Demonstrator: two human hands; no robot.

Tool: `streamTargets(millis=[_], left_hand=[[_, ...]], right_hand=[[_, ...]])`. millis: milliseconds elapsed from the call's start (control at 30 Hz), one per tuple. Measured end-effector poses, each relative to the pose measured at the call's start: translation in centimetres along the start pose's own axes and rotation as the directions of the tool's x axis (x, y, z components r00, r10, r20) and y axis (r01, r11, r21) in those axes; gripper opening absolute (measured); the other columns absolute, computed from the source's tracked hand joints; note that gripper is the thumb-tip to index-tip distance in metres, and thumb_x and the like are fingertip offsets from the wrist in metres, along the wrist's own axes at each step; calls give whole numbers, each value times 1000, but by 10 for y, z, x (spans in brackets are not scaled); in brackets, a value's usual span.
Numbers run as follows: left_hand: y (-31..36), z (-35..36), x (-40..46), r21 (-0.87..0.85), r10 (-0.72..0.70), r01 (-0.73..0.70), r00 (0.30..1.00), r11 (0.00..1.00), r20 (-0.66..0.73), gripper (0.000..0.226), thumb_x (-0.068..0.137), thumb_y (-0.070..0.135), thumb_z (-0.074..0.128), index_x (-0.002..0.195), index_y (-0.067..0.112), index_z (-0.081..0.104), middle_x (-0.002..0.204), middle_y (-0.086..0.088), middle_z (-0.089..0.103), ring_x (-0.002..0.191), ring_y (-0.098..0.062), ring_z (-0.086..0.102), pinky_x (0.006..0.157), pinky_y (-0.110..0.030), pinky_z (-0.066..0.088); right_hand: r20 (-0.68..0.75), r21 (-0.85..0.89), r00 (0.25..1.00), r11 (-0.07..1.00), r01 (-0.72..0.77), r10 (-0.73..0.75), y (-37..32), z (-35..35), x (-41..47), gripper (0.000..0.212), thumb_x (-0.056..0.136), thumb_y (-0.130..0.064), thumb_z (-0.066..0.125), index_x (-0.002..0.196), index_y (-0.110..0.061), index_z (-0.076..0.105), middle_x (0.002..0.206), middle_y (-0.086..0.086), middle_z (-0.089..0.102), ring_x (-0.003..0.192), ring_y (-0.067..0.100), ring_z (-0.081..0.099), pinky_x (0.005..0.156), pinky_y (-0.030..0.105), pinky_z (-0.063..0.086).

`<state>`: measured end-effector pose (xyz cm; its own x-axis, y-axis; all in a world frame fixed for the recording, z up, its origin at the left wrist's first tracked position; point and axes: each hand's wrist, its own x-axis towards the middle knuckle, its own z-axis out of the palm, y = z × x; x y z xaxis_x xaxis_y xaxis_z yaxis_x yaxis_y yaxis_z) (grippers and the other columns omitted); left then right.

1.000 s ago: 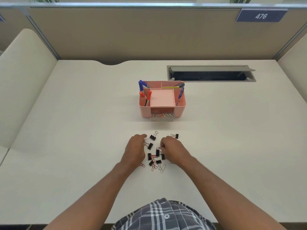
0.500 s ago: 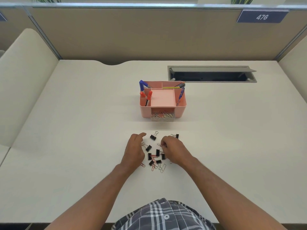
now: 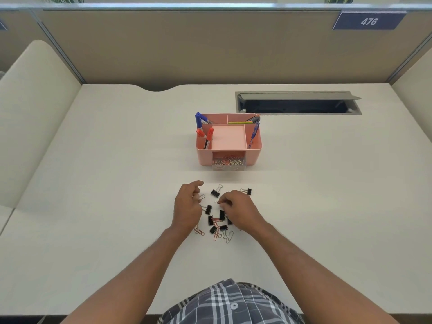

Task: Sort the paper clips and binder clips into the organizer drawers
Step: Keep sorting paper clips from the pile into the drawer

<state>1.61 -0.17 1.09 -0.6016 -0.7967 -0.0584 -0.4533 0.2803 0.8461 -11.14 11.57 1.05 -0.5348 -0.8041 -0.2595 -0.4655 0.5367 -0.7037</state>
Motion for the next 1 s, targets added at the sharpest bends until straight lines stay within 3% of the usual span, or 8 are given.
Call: streamTargets(millis=[200, 300, 367, 433, 533, 700, 867, 1000], left_hand=[[14, 3, 6, -73, -36, 31, 998, 997, -59, 27, 90, -3, 56, 110, 12, 66, 106, 1, 64, 89, 4, 60, 76, -6, 47], [21, 5, 14, -37, -36, 33, 997, 999, -70, 15, 90, 5, 63, 102, 9, 70, 109, 4, 63, 96, -7, 62, 80, -13, 47], [29, 5, 21, 1, -9, 10, 998, 1000, -67, 15, 90, 7, 64, 102, 8, 72, 112, 4, 61, 99, -10, 60, 79, -6, 42], [42, 4, 29, 29, 61, -59, 995, 998, -81, 16, 91, 6, 63, 104, 8, 72, 112, 3, 60, 100, -10, 59, 83, -8, 43], [66, 2, 41, 80, 303, -295, 945, 952, -123, 19, 90, -3, 60, 103, 5, 69, 106, -1, 58, 94, -8, 57, 85, -6, 42], [89, 8, 68, 156, 528, -512, 846, 844, -78, 23, 87, -14, 54, 105, -6, 65, 102, -13, 57, 92, -15, 56, 84, -9, 46], [86, 17, 79, 236, 573, -564, 819, 791, 37, 25, 88, -13, 57, 111, -9, 64, 105, -17, 59, 95, -26, 59, 83, -31, 56], [81, 18, 79, 196, 567, -564, 822, 802, 44, 27, 89, -13, 55, 114, -7, 63, 107, -16, 59, 97, -24, 59, 85, -31, 55]], right_hand=[[-97, 145, 995, 989, -12, 26, -9, -10, 4, 9, 90, -26, 64, 90, -28, 73, 83, -14, 68, 79, 0, 61, 68, 14, 44], [-196, 187, 981, 982, 34, 4, -14, -22, 7, 6, 89, -26, 67, 87, -26, 72, 83, -14, 69, 79, -1, 62, 71, 18, 49], [-275, 179, 961, 980, 86, -34, -18, -34, 11, 7, 88, -25, 67, 89, -24, 74, 85, -12, 69, 80, 1, 61, 75, 22, 51], [-356, 123, 931, 983, 137, -85, -23, -48, 17, 9, 89, -23, 66, 91, -22, 75, 84, -10, 68, 80, 6, 60, 75, 25, 50], [-438, -18, 883, 984, 180, -169, -31, -69, 30, 12, 90, -19, 64, 95, -18, 75, 86, -4, 66, 81, 14, 60, 74, 28, 51], [-379, -238, 895, 959, 151, -235, -34, -85, 50, 22, 94, -14, 55, 103, -12, 75, 90, 9, 64, 83, 25, 59, 72, 38, 51], [-346, -285, 905, 947, 149, -246, -36, -84, 54, 25, 96, -14, 54, 112, -15, 73, 94, 10, 63, 85, 27, 59, 71, 38, 52], [-332, -279, 910, 947, 159, -250, -35, -85, 53, 28, 97, -14, 52, 116, -20, 72, 93, 9, 63, 84, 26, 59, 71, 38, 53]])
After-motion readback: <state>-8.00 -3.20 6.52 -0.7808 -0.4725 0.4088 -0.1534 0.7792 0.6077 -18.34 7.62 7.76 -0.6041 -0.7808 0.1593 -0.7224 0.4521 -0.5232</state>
